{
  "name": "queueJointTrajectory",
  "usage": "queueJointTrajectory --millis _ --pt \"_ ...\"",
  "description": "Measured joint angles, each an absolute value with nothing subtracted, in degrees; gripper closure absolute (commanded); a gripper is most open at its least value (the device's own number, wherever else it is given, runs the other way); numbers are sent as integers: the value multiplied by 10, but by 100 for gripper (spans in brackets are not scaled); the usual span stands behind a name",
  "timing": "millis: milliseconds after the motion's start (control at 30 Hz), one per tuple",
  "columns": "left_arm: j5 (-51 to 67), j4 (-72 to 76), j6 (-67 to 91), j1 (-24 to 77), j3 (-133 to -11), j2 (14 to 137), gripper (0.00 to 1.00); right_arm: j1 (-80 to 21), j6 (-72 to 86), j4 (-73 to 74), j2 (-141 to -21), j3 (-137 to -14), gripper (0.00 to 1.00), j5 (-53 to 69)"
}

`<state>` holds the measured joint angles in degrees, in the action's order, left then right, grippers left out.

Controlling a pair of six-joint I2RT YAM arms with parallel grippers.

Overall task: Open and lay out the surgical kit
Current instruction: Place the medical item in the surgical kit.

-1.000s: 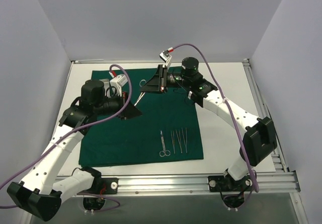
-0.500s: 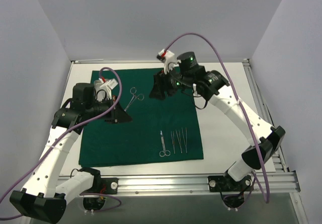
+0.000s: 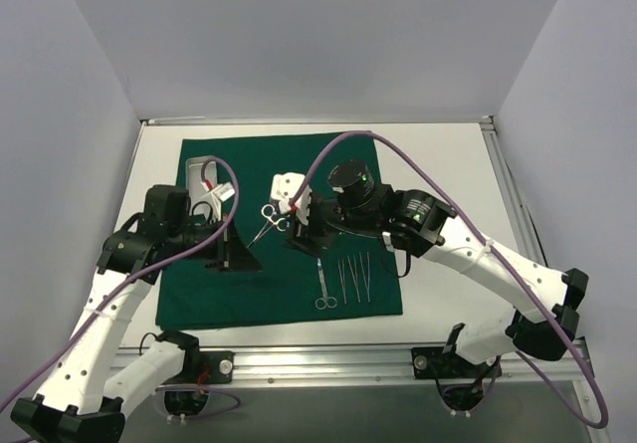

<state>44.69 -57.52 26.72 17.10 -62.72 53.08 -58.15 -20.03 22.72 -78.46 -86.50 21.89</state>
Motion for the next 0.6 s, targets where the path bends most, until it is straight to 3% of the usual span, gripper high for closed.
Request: queueJointTrajectory --millis 600 --pt "480 -584 319 220 -588 498 98 -652 -340 289 -857 -922 53 198"
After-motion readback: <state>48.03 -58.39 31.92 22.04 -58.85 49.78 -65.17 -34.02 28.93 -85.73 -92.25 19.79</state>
